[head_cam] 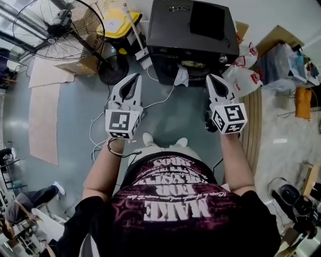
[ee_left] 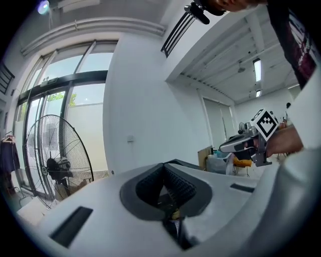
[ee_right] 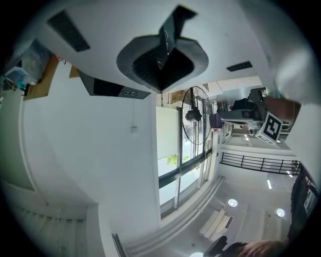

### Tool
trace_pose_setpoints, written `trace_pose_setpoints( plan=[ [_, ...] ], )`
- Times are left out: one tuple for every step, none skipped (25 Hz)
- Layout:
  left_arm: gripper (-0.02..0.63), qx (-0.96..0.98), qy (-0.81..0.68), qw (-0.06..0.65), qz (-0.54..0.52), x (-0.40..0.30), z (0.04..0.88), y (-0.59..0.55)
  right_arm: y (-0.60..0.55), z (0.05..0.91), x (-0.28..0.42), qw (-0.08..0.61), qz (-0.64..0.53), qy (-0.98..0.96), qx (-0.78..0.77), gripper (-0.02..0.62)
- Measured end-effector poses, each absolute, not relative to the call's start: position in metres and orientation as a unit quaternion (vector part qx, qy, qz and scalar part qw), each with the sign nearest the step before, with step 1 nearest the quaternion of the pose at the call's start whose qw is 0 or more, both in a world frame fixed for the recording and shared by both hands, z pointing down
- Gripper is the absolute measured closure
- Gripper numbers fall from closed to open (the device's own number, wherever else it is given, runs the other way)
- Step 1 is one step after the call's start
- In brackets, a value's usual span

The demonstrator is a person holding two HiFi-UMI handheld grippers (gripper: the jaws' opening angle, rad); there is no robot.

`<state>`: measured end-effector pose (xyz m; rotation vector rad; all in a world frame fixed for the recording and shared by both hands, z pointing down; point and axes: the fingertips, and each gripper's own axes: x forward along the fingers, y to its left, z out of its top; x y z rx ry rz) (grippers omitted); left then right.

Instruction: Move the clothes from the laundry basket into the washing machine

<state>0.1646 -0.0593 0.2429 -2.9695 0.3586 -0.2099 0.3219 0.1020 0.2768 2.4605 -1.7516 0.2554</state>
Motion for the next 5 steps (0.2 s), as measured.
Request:
trace_pose_setpoints(
  plan=[
    [0.601,-0.988,0.116,0.073,-0.071,0.162,0.243,-0.064,0.098,0.276,0.322,0.057,0.083,-0.573,0.813,0.592],
    [0.601,-0.988,0.113,0.073,-0.072,0.159,0.243,-0.07,0.095,0.275,0.321,0.058,0.083,-0.569,0.816,0.592],
    [0.601,-0.988,0.11,0.074,-0.074,0.155,0.244,-0.075,0.091,0.274,0.32,0.059,0.083,-0.565,0.819,0.592],
    [0.601,-0.988,0.109,0.074,-0.075,0.151,0.245,-0.08,0.086,0.274,0.319,0.059,0.084,-0.561,0.822,0.592],
    [0.601,-0.989,0.107,0.073,-0.077,0.146,0.246,-0.086,0.082,0.274,0.317,0.06,0.084,-0.557,0.824,0.592]
  ],
)
